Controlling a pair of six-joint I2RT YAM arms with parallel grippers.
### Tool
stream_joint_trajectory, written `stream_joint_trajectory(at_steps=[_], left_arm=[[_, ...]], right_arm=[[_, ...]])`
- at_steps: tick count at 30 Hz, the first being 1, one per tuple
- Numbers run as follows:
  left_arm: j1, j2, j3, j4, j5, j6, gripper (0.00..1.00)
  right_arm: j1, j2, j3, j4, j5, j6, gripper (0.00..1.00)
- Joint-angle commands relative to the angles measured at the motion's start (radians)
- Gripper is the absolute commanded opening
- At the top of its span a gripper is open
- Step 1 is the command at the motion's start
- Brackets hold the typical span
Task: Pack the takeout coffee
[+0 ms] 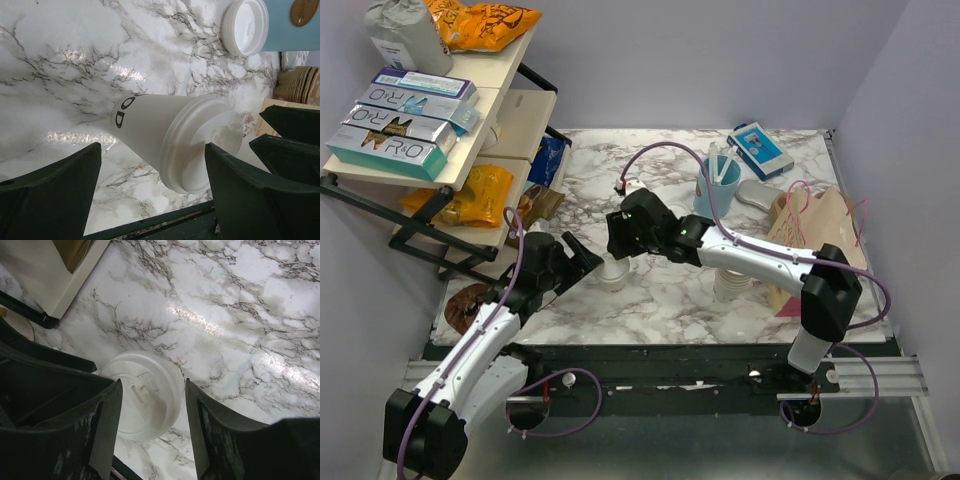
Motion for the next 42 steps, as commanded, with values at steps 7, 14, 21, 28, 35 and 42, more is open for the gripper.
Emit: stream_joint_trajectory(at_steps=[7, 14, 21, 28, 35, 42], left_arm=[[0.004, 0.013, -0.015, 0.051, 0.004, -0.001, 0.84], [0.010, 0.046, -0.047, 0.072, 0.022, -0.013, 0.70], [0.012, 0.057, -0.104, 0.097, 0.019, -0.031, 0.59], [0.012, 0.089, -0.153, 0.108, 0.028, -0.033, 0.58], [0.012, 0.077, -0.185, 0.129, 0.050, -0.038, 0.58], [0.012, 0.040, -0.139, 0.088, 0.038, -0.015, 0.68]], right_arm=[[0.004, 0.091, 0.042, -0.009, -0.030, 0.014, 0.44], [-0.008, 0.126, 0.034, -0.048, -0.060, 0.040, 0.37], [-0.008, 0.157, 0.022, -0.115, -0.081, 0.047, 0.35], [-0.008, 0.186, -0.064, -0.118, -0.133, 0.090, 0.33], [-0.007, 0.152, -0.104, -0.077, -0.184, 0.088, 0.36], [-0.008, 0.016, -0.087, -0.048, -0.202, 0.025, 0.53]])
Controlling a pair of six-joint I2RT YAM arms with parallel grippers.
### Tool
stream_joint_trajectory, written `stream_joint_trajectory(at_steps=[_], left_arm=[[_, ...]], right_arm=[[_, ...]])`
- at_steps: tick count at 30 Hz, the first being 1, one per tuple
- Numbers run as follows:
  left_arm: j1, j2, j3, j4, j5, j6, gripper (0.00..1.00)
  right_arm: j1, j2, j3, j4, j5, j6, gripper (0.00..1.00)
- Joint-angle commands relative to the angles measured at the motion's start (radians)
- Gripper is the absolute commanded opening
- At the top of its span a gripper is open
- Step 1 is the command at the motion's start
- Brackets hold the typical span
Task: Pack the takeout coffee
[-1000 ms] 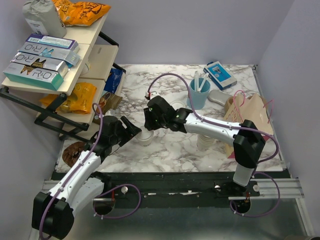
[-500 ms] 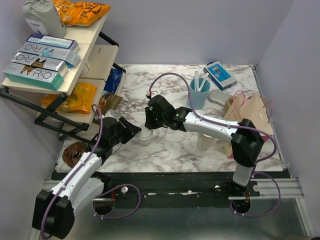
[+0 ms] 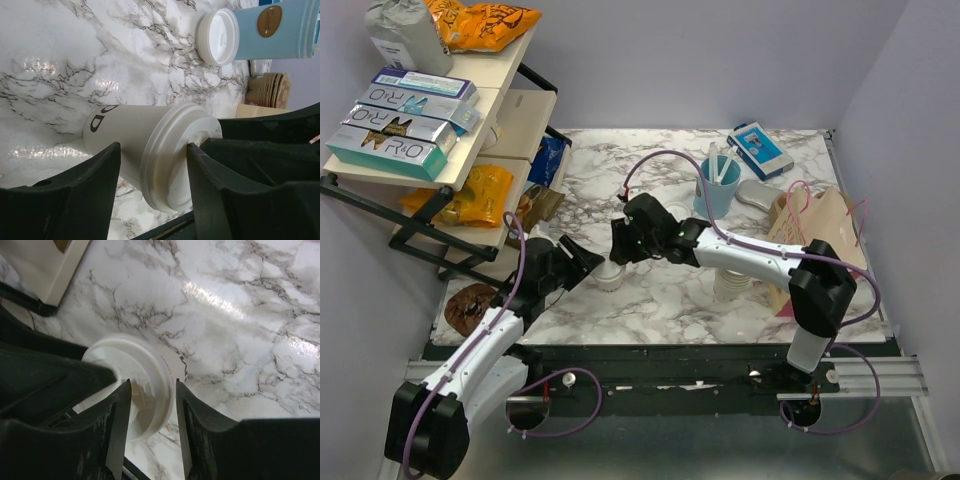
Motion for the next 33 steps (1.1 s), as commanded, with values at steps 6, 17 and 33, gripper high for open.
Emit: stream_joint_trajectory(at_steps=[6, 17, 33], left_arm=[[-0.002, -0.059, 0.003, -0.181, 0.014, 0.079, 0.89], [-0.002, -0.128, 0.089, -0.284, -0.012, 0.112, 0.99], [-0.002, -0.326, 0.008, -0.273, 0.092, 0.016, 0.99]], right_arm=[[0.025, -0.086, 0.002, -0.096, -0.080, -0.058, 0.62], [0.024, -0.026, 0.094, -0.098, -0.022, -0.073, 0.69], [0.010, 0.034, 0.090, -0.107, -0.062, -0.058, 0.65]])
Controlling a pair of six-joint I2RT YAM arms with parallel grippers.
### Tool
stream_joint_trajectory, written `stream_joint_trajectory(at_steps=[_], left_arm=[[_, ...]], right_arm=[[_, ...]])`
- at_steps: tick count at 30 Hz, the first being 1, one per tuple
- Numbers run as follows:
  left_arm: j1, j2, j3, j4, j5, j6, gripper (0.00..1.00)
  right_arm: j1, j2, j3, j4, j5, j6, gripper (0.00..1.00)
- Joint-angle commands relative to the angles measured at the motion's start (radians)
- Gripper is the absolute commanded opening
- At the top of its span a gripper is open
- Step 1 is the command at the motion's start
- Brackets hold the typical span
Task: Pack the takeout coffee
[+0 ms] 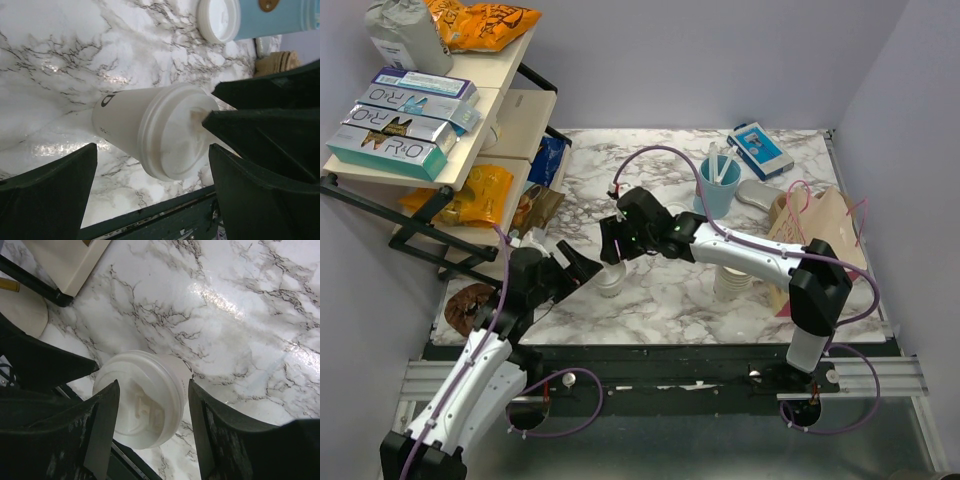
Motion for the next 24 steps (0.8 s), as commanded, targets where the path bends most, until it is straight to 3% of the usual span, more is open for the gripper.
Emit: stream_joint_trajectory(at_steps=[1, 7, 24], left_arm=[[-0.002, -0.137, -0.067, 0.028, 0.090, -0.072, 0.99], [-0.002, -0.187, -0.136, 0.099, 0.128, -0.131, 0.99], [-0.002, 0.086, -0.070, 0.292, 0.147, -0.093, 0.99]], right_arm=[[-0.005, 0.018, -0.009, -0.024, -0.032, 0.012, 0.65], [-0.005, 0.009, -0.036, -0.024, -0.067, 0.032, 0.66], [-0.005, -0.100, -0.173, 0.002, -0.110, 0.073, 0.66]])
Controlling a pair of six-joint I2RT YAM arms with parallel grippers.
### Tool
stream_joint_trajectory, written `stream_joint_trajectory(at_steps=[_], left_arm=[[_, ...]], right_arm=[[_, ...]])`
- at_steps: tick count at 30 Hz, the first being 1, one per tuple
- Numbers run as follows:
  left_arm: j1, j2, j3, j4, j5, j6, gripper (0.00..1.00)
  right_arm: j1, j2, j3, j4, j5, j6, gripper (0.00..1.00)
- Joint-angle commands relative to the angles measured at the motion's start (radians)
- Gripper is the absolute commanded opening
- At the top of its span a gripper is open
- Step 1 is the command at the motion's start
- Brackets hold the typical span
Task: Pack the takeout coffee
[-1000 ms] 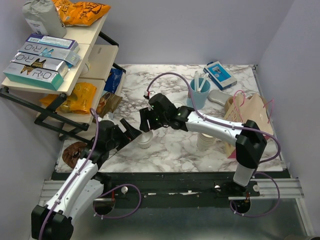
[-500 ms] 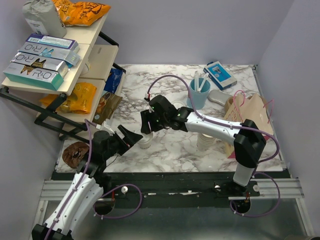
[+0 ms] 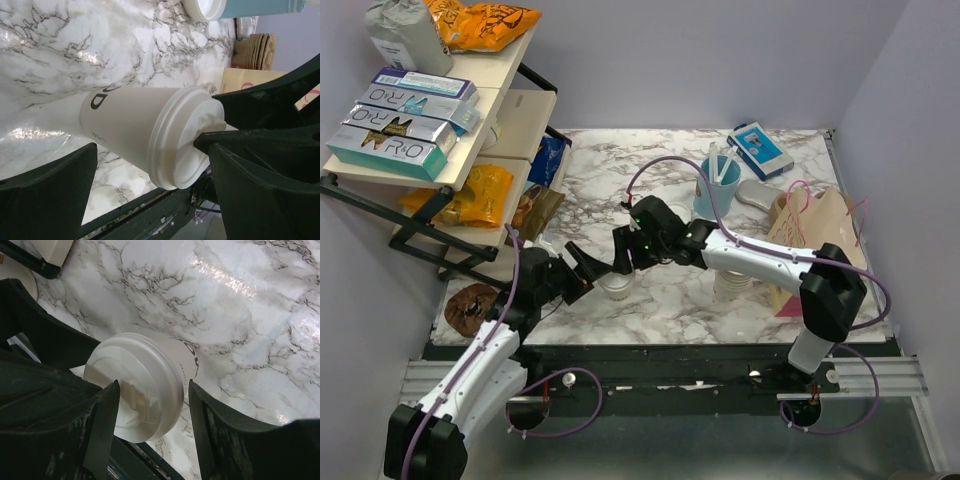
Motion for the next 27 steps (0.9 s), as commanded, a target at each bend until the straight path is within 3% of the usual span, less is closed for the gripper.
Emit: stream_joint_trajectory(at_steps=[1, 12, 20, 27], left_arm=[[-0.002, 0.028, 0.049, 0.069, -0.002, 0.026, 0.99], [-0.002, 0.120, 0.098, 0.109, 0.005, 0.058, 0.99], [-0.002, 0.152, 0.135, 0.048, -0.057, 0.087, 0.99], [-0.002, 0.091, 0.138, -0.041, -0.111, 0.104, 0.99]], right_arm=[[0.016, -0.039, -0.048, -0.003, -0.038, 0.029, 0.66], [0.018, -0.094, -0.104, -0.002, 0.012, 0.069, 0.67], [0.014, 0.001, 0.005, -0.057, 0.090, 0.015, 0.67], [0.013, 0.059, 0.077, -0.074, 0.131, -0.074, 0.66]])
